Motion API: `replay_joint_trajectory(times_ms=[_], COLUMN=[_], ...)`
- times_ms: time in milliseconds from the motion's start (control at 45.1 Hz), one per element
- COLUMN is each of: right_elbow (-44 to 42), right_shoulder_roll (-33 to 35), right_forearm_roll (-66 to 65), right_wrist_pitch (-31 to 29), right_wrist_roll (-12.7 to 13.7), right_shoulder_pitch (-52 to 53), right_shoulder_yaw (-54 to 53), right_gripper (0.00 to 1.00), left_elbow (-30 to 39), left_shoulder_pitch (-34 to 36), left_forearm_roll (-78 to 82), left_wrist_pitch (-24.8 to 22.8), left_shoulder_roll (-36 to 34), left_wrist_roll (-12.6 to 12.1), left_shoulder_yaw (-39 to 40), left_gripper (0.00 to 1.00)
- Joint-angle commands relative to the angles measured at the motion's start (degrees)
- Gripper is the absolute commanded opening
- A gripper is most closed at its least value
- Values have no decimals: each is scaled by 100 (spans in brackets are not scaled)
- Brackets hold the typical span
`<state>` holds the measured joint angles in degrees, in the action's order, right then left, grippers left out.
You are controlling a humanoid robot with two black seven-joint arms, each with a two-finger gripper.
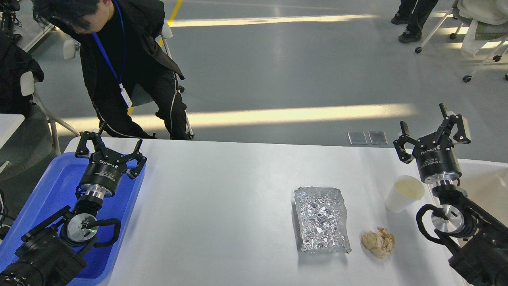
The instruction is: Tidy desktop
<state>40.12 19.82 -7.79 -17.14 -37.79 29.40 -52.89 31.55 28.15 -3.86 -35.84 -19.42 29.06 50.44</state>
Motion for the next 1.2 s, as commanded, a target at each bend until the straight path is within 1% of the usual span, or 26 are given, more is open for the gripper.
replay_joint_trajectory(times_ms=[0, 67, 665, 732, 887, 998, 1043, 1065, 1109, 1176], right_elbow=[-4, -4, 4, 13, -13, -101, -127, -93, -31, -22], right_shoulder_roll=[4, 4, 13, 22, 118, 259, 277, 286, 294, 364], right_forearm_roll=[5, 5, 14, 14, 14, 5, 58, 197, 330, 436], right_wrist_pitch=[0, 0, -26, -131, -580, -545, -527, -484, -413, -281], right_wrist_roll=[0, 0, 0, 0, -9, 0, 140, 323, 509, 633], right_shoulder_pitch=[-14, -22, -31, -110, -189, -172, -102, -67, -32, 74], right_shoulder_yaw=[-2, 6, 86, 103, 103, 121, 130, 130, 130, 138], right_gripper=[100, 100, 100, 100, 100, 100, 100, 100, 100, 100], left_elbow=[0, 0, 0, 0, 0, 0, 0, 0, 0, 0], left_shoulder_pitch=[6, 6, 6, 6, 6, 6, 6, 6, 6, 6], left_forearm_roll=[-9, 35, 17, 17, 17, 17, 17, 17, 17, 17], left_wrist_pitch=[-2, 7, 7, -2, -2, -2, -2, -2, -2, -2], left_shoulder_roll=[0, -9, -9, 0, 0, 0, 0, 0, -9, -9], left_wrist_roll=[-5, -31, -5, -14, -5, -5, -5, -14, -5, -5], left_shoulder_yaw=[1, -17, 1, -8, -8, -8, -8, -8, -8, -8], left_gripper=[100, 100, 100, 100, 100, 100, 100, 100, 100, 100])
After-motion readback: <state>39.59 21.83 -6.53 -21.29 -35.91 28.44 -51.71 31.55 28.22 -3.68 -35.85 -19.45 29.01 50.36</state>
